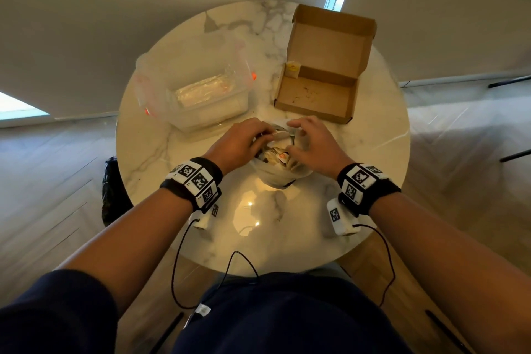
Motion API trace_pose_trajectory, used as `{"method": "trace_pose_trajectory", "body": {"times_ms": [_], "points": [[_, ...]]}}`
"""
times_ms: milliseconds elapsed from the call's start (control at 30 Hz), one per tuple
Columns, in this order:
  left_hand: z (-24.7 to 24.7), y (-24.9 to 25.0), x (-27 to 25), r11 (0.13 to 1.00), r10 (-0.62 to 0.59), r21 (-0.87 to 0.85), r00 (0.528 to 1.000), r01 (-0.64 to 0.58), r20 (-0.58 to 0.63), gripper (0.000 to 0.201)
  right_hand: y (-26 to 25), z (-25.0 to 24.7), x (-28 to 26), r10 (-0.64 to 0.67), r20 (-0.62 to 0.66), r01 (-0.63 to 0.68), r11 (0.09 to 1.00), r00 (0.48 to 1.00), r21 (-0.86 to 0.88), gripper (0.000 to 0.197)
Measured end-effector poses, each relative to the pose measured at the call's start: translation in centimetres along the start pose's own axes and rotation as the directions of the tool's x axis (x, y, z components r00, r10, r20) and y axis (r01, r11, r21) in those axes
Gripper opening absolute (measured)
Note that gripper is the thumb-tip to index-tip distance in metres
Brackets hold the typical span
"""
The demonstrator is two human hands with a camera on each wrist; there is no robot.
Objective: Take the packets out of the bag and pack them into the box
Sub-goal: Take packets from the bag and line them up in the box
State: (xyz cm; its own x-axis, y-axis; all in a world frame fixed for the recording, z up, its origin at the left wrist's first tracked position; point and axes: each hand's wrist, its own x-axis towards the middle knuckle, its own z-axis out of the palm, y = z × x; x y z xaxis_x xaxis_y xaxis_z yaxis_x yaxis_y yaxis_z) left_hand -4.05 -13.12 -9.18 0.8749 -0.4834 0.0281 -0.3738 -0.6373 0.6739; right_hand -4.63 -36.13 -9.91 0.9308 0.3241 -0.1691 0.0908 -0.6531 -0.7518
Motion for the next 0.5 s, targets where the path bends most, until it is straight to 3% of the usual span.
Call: {"method": "trace_pose_trajectory", "body": {"times_ms": [67, 200, 333, 433, 500], "points": [[-0.6, 0.2, 0.6, 0.999, 0.043, 0.008, 0.999, -0.043, 0.002, 0.022, -0.1, 0.1, 0.8, -0.047, 0.018, 0.048, 0.998, 0.999, -0.044, 0.049], [-1.0, 0.9, 1.7, 0.999, 0.053, 0.01, 0.999, -0.053, -0.007, 0.02, -0.4, -0.1, 1.5, -0.098, -0.005, 0.098, 0.995, 0.995, 0.005, 0.016], [-0.5, 0.9, 2.3, 0.999, -0.049, -0.011, 0.999, 0.049, 0.007, 0.023, 0.5, -0.6, 1.6, -0.032, -0.052, 0.034, 0.999, 0.998, 0.028, 0.023], [0.4, 0.0, 2.1, 0.99, -0.128, -0.04, 0.983, 0.134, 0.131, 0.031, 1.2, -1.2, 1.4, 0.046, -0.073, -0.041, 0.996, 0.996, 0.075, 0.029], [1.0, -0.6, 1.9, 0.99, -0.139, 0.036, 0.969, 0.135, 0.206, 0.041, 1.4, -1.6, 1.2, 0.067, -0.078, -0.058, 0.992, 0.995, 0.108, 0.029]]}}
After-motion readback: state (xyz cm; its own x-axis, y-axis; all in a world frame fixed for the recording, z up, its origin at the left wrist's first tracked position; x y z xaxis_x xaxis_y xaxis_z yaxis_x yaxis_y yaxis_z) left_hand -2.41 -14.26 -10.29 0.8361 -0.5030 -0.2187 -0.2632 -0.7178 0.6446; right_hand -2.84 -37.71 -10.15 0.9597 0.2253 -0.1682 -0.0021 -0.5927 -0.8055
